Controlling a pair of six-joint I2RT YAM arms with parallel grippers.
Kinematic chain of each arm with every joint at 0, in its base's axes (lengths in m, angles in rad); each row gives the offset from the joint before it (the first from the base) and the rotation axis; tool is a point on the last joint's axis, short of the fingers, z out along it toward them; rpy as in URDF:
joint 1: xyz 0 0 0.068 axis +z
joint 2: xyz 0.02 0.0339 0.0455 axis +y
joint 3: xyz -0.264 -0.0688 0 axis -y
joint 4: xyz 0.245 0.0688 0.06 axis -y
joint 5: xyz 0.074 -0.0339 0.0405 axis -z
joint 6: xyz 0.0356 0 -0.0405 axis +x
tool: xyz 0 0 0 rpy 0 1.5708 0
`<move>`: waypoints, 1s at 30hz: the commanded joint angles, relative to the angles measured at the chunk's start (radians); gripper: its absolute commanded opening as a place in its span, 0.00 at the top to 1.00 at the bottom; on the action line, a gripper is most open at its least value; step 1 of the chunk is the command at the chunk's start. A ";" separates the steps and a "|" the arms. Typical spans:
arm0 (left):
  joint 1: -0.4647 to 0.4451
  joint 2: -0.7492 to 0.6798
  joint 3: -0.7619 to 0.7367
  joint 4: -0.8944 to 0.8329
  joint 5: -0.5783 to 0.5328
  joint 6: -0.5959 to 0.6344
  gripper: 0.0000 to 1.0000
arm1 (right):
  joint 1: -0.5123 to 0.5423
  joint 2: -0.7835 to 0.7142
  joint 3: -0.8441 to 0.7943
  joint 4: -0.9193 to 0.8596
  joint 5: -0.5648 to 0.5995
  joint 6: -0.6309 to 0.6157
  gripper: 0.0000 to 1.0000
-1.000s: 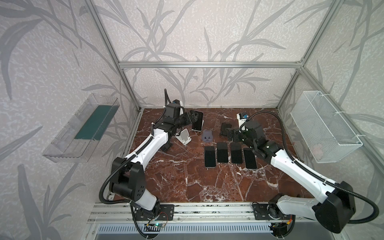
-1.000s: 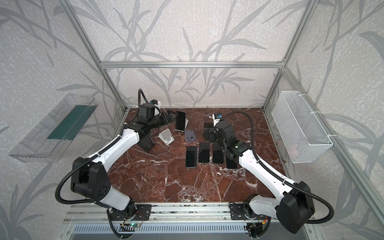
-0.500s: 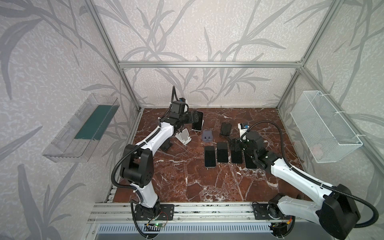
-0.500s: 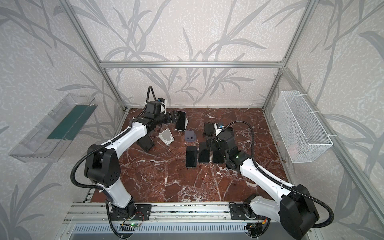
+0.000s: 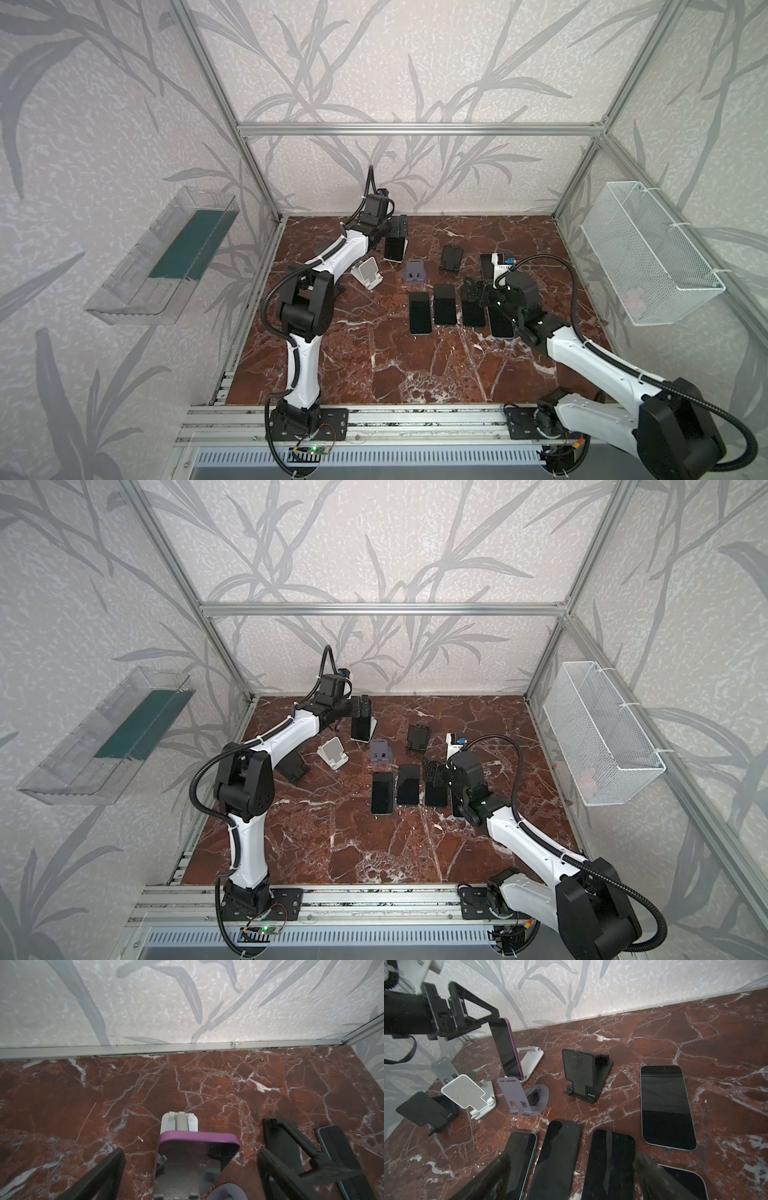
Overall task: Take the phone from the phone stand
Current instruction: 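Lift the purple-edged phone from the white stand with the left gripper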
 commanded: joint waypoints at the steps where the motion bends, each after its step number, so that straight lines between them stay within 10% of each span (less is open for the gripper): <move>1: -0.022 0.022 0.074 -0.050 -0.056 0.063 0.01 | -0.007 -0.004 -0.001 0.039 -0.006 0.015 0.07; 30: -0.026 0.199 0.269 -0.263 -0.088 0.092 0.27 | 0.046 0.081 -0.156 0.188 0.044 0.110 0.11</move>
